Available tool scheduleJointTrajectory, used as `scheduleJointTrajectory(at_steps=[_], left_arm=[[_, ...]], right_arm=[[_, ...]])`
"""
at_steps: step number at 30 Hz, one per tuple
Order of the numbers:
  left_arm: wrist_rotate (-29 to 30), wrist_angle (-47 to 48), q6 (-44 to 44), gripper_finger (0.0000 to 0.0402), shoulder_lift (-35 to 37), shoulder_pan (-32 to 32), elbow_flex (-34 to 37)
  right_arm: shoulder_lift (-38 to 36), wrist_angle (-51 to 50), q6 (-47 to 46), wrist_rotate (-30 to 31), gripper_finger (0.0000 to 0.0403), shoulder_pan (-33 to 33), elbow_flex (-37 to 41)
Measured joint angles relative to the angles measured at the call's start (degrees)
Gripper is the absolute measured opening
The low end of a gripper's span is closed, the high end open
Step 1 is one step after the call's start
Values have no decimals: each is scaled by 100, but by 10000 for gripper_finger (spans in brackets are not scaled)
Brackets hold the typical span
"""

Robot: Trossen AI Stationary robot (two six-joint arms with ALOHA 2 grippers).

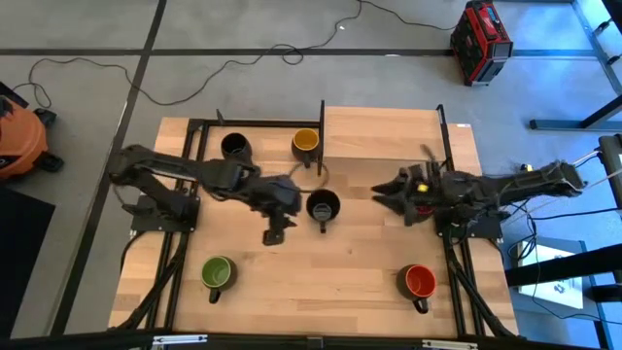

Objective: Place coffee mugs
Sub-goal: Put the bottom black mug on the shelf

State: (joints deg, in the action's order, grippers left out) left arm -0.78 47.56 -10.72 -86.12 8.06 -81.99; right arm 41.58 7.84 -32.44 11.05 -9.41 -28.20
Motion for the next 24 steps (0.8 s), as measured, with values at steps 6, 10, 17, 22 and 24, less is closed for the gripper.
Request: scheduleJointTrajectory(at_steps=[6, 10, 17, 22, 24], left_arm=[[31, -878, -399, 128, 1010, 0, 1529], [46, -906, -420, 128, 1323, -5, 1934], [118, -923, -126, 128, 1424, -5, 2043], [131, -926, 193, 128, 1424, -18, 2043], [131, -922, 228, 128, 1423, -18, 2043]], right_arm=[[1592, -330, 145, -488, 166, -18, -943], [2431, -337, 244, -376, 164, -374, -1217], [3761, -284, 283, 416, 164, -1165, -1493], [4607, -4, 195, 495, 163, -1362, -1548], [4850, 200, 113, 539, 163, -1361, -1547]])
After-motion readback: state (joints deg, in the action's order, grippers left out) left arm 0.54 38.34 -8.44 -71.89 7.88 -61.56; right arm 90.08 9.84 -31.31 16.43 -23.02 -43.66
